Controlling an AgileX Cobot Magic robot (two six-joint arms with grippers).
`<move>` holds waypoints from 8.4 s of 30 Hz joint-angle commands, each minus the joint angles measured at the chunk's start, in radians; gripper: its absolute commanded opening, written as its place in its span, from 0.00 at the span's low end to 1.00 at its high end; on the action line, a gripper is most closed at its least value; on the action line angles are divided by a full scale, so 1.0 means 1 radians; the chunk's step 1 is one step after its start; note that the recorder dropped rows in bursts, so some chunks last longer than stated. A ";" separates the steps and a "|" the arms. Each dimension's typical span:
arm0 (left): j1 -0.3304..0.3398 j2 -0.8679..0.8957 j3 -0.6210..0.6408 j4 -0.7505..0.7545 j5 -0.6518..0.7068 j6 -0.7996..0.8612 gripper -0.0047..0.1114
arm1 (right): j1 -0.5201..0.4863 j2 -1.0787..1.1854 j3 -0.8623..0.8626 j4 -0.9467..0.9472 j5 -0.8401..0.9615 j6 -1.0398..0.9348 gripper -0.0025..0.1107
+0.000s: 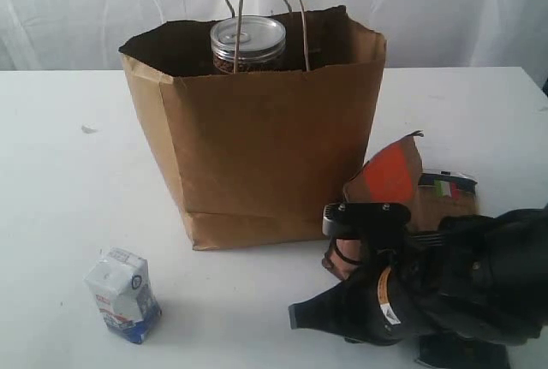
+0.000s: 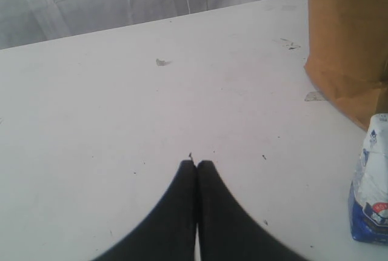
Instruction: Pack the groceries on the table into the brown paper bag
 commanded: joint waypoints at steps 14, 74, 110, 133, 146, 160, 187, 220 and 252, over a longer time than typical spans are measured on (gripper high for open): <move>0.003 -0.005 0.004 -0.001 -0.003 -0.001 0.04 | 0.133 -0.295 0.004 0.002 0.034 -0.059 0.02; 0.003 -0.005 0.004 -0.001 -0.003 -0.001 0.04 | -0.105 -0.351 -0.669 -0.155 0.297 -0.382 0.44; 0.003 -0.005 0.004 -0.001 -0.003 -0.001 0.04 | -0.044 -0.842 -0.282 0.045 0.355 -0.395 0.44; 0.003 -0.005 0.004 -0.001 -0.003 -0.001 0.04 | -0.044 -0.869 -0.120 0.402 0.436 -0.682 0.44; 0.003 -0.005 0.004 -0.001 -0.003 -0.001 0.04 | -0.044 -0.689 0.077 0.402 0.320 -0.550 0.44; 0.003 -0.005 0.004 -0.001 -0.003 -0.001 0.04 | -0.049 -0.121 -0.009 0.401 0.029 -0.550 0.39; 0.003 -0.005 0.004 -0.001 -0.003 -0.001 0.04 | -0.087 0.039 -0.136 0.332 0.192 -0.550 0.39; 0.003 -0.005 0.004 -0.001 -0.003 -0.001 0.04 | -0.087 0.000 -0.136 0.153 0.210 -0.464 0.39; 0.003 -0.005 0.004 -0.001 -0.003 -0.001 0.04 | -0.087 0.011 -0.134 0.153 0.238 -0.477 0.39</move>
